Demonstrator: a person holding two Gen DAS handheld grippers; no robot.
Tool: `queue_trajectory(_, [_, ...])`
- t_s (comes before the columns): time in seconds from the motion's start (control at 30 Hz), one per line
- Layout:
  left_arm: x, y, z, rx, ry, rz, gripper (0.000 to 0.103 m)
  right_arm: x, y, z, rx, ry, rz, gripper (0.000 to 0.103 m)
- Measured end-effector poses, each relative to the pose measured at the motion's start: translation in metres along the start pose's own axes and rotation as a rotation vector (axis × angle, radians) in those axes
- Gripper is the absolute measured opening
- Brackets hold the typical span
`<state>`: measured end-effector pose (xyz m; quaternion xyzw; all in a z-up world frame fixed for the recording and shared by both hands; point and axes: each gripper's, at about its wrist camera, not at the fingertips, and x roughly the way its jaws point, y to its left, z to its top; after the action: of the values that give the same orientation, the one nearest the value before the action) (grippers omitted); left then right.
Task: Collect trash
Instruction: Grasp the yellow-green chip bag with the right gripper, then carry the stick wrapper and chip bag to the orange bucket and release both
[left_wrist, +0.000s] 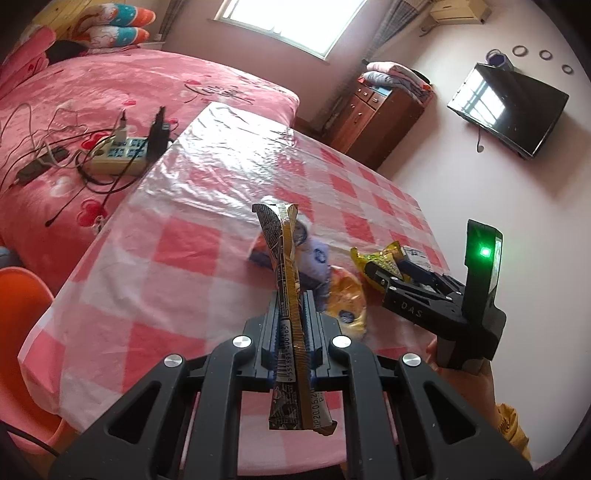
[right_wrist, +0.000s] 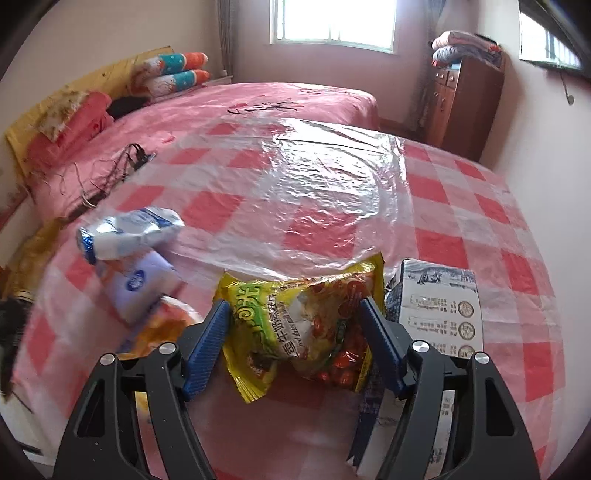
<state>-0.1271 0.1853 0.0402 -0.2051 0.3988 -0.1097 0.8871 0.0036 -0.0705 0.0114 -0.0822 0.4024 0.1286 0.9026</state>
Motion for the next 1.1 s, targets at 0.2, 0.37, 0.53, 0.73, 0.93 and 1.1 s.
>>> queue_trajectory(0.2, [0.000,0.015,-0.005,-0.024,0.011,-0.002,0.013,0.004,-0.004,0.000,0.012,0.013,0.011,0.064])
queue_trajectory(0.37, [-0.001,0.024,-0.007,-0.040,0.010,-0.009,0.013,-0.004,0.004,-0.002,-0.016,-0.007,0.007,0.047])
queue_trajectory(0.53, [-0.004,0.029,-0.009,-0.049,0.003,-0.008,0.013,-0.010,-0.004,0.000,0.049,-0.017,0.061,0.039])
queue_trajectory(0.73, [-0.013,0.037,-0.011,-0.066,-0.015,-0.001,0.013,-0.027,-0.001,0.003,0.076,-0.050,0.091,0.038])
queue_trajectory(0.93, [-0.027,0.051,-0.013,-0.090,-0.043,0.017,0.013,-0.062,0.021,0.019,0.057,-0.125,0.153,0.037])
queue_trajectory(1.1, [-0.043,0.069,-0.014,-0.118,-0.070,0.051,0.013,-0.082,0.051,0.033,0.027,-0.154,0.260,0.037])
